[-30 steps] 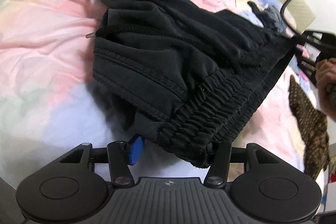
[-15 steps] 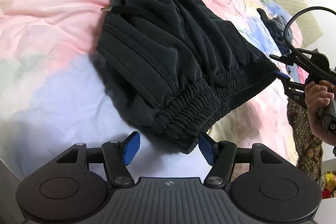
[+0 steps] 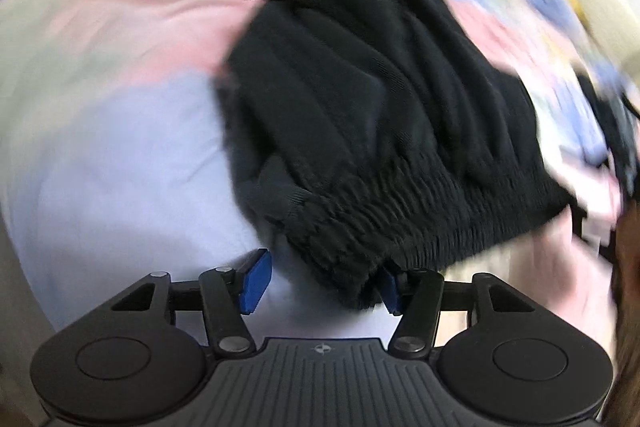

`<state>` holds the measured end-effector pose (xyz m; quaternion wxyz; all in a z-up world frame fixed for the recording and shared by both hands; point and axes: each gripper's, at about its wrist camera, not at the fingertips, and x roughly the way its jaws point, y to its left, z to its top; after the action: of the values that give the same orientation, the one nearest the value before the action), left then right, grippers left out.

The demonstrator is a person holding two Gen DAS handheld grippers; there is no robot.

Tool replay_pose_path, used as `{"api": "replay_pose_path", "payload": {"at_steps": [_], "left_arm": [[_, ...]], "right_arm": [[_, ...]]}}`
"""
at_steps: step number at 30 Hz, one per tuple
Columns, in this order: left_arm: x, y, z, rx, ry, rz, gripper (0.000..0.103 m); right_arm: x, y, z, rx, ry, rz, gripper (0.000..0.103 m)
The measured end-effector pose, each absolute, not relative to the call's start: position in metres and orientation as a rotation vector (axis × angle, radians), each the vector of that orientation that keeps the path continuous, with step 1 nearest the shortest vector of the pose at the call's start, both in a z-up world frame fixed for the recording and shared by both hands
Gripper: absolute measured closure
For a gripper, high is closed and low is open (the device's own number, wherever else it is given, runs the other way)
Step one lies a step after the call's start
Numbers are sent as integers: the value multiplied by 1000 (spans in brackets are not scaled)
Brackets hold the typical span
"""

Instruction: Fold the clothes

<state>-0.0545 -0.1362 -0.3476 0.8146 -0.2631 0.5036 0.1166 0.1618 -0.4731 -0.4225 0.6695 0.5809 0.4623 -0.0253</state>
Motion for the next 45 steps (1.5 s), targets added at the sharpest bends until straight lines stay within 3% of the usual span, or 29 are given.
{"api": "replay_pose_path", "payload": {"at_steps": [3, 5, 9, 13, 21, 24, 28, 38, 42, 45], "left_arm": [[-60, -136, -347, -697, 1006, 384, 47], [-60, -148, -342, -689, 977, 426, 51], [-48, -189, -329, -523, 963, 454, 65], [-25, -234, -320, -335, 974, 395, 64], [14, -257, -350, -397, 1022, 428, 60], [24, -261, -361, -392, 1037, 473, 68], [23, -273, -342, -331, 997, 562, 88], [17, -334, -254, -105, 851, 316, 93], [37, -363, -271, -94, 887, 172, 92], [60, -365, -309, -112, 980, 116, 91]], "right_arm": [[174, -473, -416, 1263, 1024, -23, 94], [184, -476, -408, 1246, 1016, 18, 95], [206, -489, -376, 1176, 986, 141, 96], [232, -506, -345, 1127, 954, 257, 96], [275, -539, -346, 1035, 973, 301, 96], [284, -537, -365, 990, 1017, 282, 96], [292, -538, -379, 965, 1056, 266, 96], [329, -560, -317, 851, 919, 383, 97], [355, -582, -307, 775, 882, 363, 97], [371, -592, -331, 679, 916, 311, 97]]}}
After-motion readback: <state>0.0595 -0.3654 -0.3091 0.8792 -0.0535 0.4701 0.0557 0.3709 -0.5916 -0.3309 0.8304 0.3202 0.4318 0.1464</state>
